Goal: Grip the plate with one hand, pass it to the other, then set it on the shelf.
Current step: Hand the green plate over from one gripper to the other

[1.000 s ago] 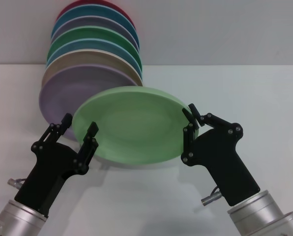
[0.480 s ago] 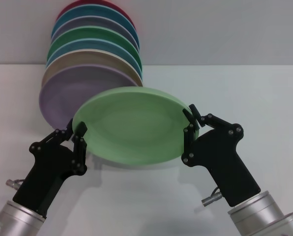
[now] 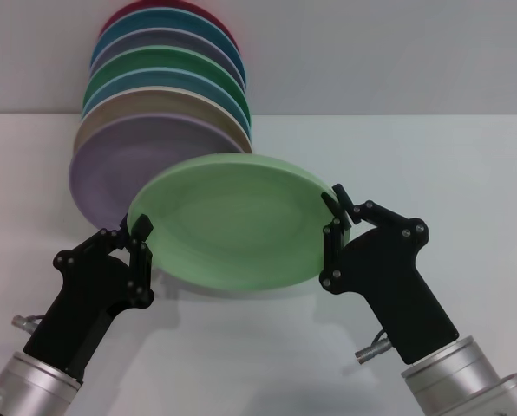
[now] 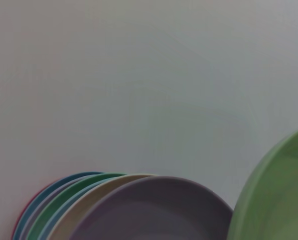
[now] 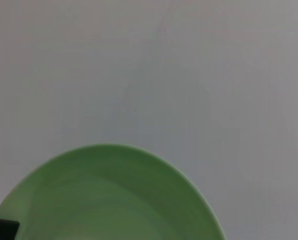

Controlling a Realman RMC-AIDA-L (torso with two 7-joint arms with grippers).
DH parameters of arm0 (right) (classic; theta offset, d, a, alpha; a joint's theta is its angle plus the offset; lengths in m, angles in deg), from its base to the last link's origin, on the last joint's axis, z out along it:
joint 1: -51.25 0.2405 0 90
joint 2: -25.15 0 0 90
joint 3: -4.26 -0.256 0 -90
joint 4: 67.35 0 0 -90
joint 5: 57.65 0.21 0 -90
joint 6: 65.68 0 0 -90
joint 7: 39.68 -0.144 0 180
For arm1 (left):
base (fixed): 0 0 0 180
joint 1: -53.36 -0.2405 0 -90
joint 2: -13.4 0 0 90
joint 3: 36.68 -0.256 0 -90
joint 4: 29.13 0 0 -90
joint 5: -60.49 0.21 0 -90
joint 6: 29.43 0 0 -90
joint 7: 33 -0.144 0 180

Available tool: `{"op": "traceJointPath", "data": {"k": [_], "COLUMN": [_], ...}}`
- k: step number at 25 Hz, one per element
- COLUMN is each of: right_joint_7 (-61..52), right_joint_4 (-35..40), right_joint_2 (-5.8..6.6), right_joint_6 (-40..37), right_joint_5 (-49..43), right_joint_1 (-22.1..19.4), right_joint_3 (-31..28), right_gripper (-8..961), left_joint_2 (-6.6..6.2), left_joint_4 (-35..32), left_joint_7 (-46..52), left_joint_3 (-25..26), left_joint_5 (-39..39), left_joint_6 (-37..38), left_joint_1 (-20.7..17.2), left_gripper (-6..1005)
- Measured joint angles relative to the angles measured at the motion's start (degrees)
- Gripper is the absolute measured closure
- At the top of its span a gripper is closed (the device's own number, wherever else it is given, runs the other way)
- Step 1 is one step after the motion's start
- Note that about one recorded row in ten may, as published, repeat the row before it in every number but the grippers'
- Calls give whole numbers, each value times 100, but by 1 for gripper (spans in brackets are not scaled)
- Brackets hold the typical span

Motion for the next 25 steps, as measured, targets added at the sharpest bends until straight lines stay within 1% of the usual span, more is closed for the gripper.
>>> {"op": "traceJointPath", "data": {"k": [8,15,25], "right_joint_7": [0,0,31], "right_joint_4": [0,0,62], "right_joint_2": [0,7,10], "right_joint_6": [15,33,128], "right_joint_5": [-1,0,12], "right_joint_1": [8,20,108], "right_joint_3": [-21,-27,-59], "right_gripper": [807,797,784], "left_joint_2": [0,-7,-22], "left_joint_4": [1,0,-16], "left_joint_7": [8,9,-45], "left_joint_3": [16,20,13], "left_joint_5": [-32,-19,-32], "left_joint_6": [-36,-40,-52], "left_joint_1": [4,9,65], "left_gripper": [927,970,954]}}
